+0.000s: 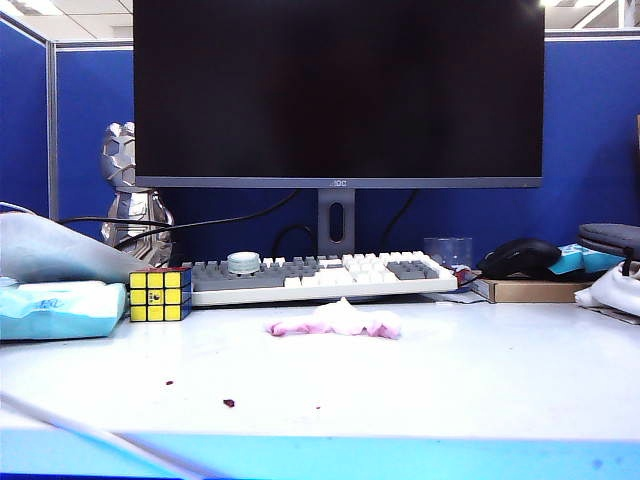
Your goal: Use the wet wipes on the table to wipe the cherry juice off the table, then put the wipes back on the table.
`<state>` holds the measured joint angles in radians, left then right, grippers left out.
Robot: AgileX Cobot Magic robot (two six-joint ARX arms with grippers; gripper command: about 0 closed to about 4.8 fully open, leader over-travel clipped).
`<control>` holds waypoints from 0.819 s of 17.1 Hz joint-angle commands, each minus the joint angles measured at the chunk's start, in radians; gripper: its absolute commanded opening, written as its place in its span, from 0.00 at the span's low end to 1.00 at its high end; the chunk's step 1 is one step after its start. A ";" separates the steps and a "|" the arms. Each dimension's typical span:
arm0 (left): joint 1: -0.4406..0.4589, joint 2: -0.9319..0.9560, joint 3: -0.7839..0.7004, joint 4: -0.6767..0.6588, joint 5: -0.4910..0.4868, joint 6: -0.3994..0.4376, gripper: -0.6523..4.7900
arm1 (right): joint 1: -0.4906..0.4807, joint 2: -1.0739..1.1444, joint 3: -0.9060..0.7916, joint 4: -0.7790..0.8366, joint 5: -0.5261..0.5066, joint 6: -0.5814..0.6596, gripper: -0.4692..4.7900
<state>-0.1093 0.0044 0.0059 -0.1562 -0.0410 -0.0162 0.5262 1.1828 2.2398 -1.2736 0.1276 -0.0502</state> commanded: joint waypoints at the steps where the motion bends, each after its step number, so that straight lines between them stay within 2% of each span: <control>1: 0.001 -0.003 -0.001 -0.014 0.001 0.002 0.13 | -0.019 -0.272 -0.304 0.137 0.056 -0.002 0.09; 2: 0.001 -0.003 -0.001 -0.014 0.000 0.002 0.13 | -0.040 -0.344 -0.419 0.206 0.054 -0.003 0.09; 3: 0.001 -0.003 -0.001 -0.014 0.000 0.002 0.13 | -0.097 -0.460 -0.631 0.336 0.031 -0.002 0.09; 6: 0.001 -0.003 -0.001 -0.014 0.001 0.002 0.13 | -0.279 -0.605 -1.014 0.536 -0.163 0.039 0.09; 7: 0.001 -0.003 -0.001 -0.014 0.001 0.002 0.13 | -0.376 -0.657 -1.218 0.624 -0.230 0.089 0.09; 9: 0.001 -0.003 -0.001 -0.014 0.000 0.002 0.13 | -0.457 -0.717 -1.426 0.734 -0.309 0.105 0.09; 12: 0.001 -0.003 -0.001 -0.014 0.001 0.002 0.13 | -0.525 -0.827 -1.632 0.741 -0.415 0.132 0.09; 14: 0.001 -0.003 -0.001 -0.014 0.000 0.002 0.13 | -0.552 -0.921 -1.729 0.842 -0.418 0.126 0.09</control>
<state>-0.1093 0.0048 0.0059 -0.1562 -0.0410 -0.0162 -0.0166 0.2859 0.5270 -0.5014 -0.2855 0.0746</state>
